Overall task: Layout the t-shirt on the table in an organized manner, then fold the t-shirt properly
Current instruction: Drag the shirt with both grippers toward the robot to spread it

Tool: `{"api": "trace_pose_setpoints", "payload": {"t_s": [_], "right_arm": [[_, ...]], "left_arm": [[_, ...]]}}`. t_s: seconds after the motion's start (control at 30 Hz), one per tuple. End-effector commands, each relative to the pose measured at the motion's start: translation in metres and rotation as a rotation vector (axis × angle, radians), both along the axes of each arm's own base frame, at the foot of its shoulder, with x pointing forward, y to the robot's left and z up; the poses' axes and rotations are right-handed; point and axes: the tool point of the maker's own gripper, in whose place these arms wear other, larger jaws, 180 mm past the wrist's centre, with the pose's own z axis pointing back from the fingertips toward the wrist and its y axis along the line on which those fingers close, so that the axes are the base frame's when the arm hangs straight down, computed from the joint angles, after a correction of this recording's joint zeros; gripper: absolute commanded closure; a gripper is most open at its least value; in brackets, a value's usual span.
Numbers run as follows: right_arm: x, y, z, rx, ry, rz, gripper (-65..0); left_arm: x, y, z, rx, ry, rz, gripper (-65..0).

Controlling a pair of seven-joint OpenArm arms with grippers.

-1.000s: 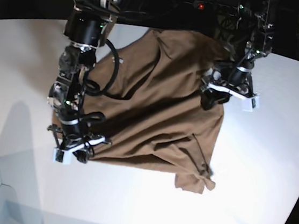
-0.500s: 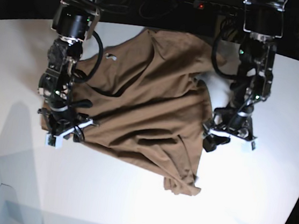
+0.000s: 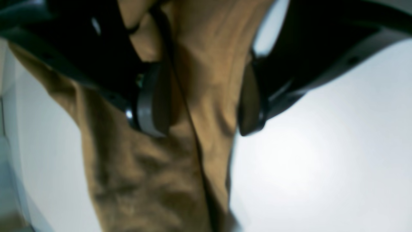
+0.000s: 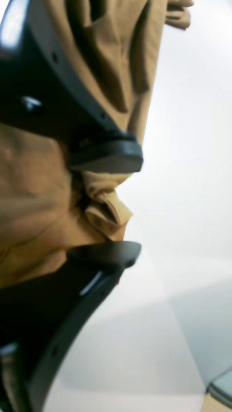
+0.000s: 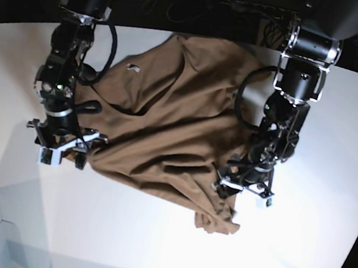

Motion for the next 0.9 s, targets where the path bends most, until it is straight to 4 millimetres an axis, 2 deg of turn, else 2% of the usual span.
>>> {"api": "trace_pose_setpoints", "payload": {"t_s": [0.0,0.07,0.17,0.2,0.23,0.3,0.37,0.43,0.5,0.57,0.7,0.8,0.87], "right_arm": [[0.007,0.000,0.021,-0.003,-0.072,0.004,-34.4],[0.005,-0.001,0.023,-0.009,-0.078,0.003,-34.4],[0.004,-0.003,0.024,-0.011,-0.079,-0.001,-34.4],[0.005,-0.003,0.025,-0.011,-0.080,-0.001,-34.4],[0.004,-0.003,0.024,-0.011,-0.079,-0.001,-34.4],[0.004,-0.003,0.023,-0.011,-0.077,-0.001,-34.4],[0.004,-0.003,0.023,-0.009,-0.076,-0.001,-34.4],[0.004,-0.003,0.023,-0.009,-0.076,-0.001,-34.4],[0.004,-0.002,0.022,-0.008,-0.073,0.001,-34.4],[0.004,-0.002,0.021,-0.009,-0.072,0.002,-34.5],[0.003,-0.001,0.016,-0.006,-0.058,0.004,-34.7],[-0.001,0.001,0.011,0.000,-0.045,0.006,-34.7],[-0.004,0.009,0.005,0.013,-0.032,0.017,-34.7]], "left_arm": [[0.006,0.002,0.008,0.000,-0.017,0.008,-32.9],[-0.002,0.003,-0.002,0.002,-0.002,0.010,-26.9],[-0.011,0.004,-0.009,0.001,0.010,0.014,-9.7],[-0.013,0.006,-0.012,0.003,0.021,0.020,-2.2],[-0.014,0.009,-0.014,0.008,0.030,0.020,0.0],[-0.018,0.017,-0.017,0.017,0.036,0.026,-1.5],[-0.027,0.016,-0.022,0.010,0.042,0.027,0.0],[-0.028,0.020,-0.005,0.013,-0.011,0.025,-0.1],[-0.038,0.028,0.010,0.005,-0.062,0.041,0.0],[-0.045,0.039,0.034,-0.009,-0.133,0.075,0.0],[-0.071,0.077,0.066,-0.013,-0.223,0.180,0.0],[-0.095,0.088,0.085,-0.018,-0.270,0.227,0.0],[-0.111,0.085,0.095,-0.023,-0.293,0.234,0.0]]}}
